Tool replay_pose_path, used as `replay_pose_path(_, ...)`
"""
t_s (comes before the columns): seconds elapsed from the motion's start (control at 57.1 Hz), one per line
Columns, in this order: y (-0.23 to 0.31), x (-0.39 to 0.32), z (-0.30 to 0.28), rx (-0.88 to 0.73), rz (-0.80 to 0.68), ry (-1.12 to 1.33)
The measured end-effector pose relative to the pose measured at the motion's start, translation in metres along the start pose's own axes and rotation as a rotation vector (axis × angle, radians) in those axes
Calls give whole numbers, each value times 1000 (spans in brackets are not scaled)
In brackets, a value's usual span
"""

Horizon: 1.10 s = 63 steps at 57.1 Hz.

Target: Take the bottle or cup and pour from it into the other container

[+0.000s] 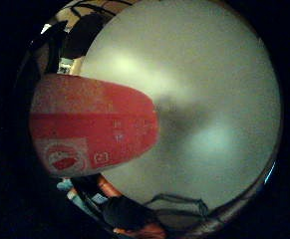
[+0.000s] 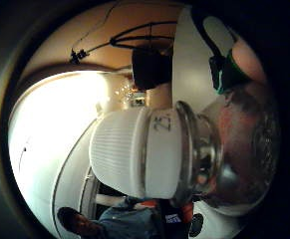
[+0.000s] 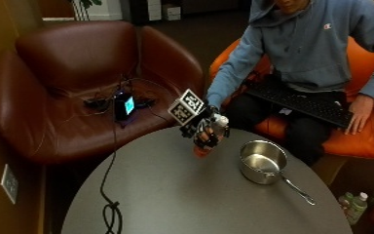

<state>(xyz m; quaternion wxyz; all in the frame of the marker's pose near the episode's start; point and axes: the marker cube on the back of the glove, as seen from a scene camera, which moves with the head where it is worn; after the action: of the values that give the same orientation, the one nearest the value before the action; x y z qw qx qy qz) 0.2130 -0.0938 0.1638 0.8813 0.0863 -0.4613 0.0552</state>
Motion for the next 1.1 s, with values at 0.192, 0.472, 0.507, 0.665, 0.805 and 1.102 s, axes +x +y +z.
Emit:
replay_pose_path(0.192,7,-75,-12,-76,-41,633)
replay_pose_path(0.472,17,-160,47,-166,-58,1635)
replay_pose_path(0.507,16,-167,55,-182,-32,1745)
replay_pose_path(0.665,21,-180,102,-252,-59,2259)
replay_pose_path(0.805,18,-184,130,-331,-22,2294)
replay_pose_path(1.102,10,-188,136,-359,33,2313)
